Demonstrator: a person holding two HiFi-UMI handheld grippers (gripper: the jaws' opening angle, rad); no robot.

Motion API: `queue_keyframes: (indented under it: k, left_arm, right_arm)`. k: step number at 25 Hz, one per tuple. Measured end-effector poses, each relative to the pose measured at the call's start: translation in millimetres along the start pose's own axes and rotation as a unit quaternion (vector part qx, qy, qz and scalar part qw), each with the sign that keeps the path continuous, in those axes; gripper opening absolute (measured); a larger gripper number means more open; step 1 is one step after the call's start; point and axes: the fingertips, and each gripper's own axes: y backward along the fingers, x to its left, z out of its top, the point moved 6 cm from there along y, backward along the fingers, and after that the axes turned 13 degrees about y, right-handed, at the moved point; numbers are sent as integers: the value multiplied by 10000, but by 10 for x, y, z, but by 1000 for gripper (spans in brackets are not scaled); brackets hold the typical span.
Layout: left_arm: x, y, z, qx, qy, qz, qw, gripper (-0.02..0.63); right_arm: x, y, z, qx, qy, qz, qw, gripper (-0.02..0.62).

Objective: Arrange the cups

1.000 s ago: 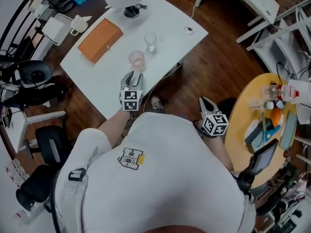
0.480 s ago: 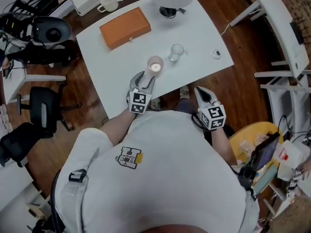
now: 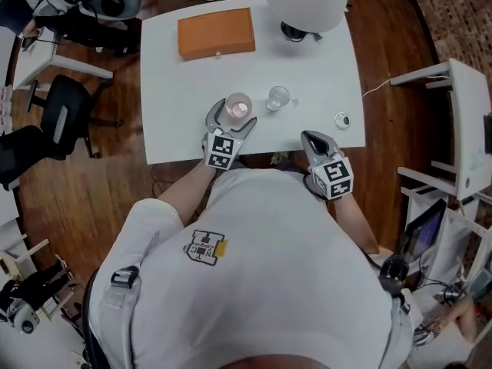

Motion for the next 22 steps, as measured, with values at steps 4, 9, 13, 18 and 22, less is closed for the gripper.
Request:
queue_keyframes:
  k: [4,9,13,18,22]
  left_arm:
    - [53,-106,73,-114,92,298,9994,442]
    - [25,-70,165,-191,-267,309,9990,442]
    - [-65,-40,346,518,-1435,-69,9883,440]
    - [-94,-173,450,2096,-2688,-810,9366,420]
    - [-127,-211,487,2514,-3154,-1070,9088,416]
  right_arm:
    - [-160,11,-33,5,204,217,9996,0]
    - [-267,20,-38,-28,277,257,9993,0]
    - [-320,-1,10,-128,155,146,9997,0]
    - [-292,-69,64,-186,-1,78,9998,0]
    - [-251,-89,47,-176,-80,30,9998,0]
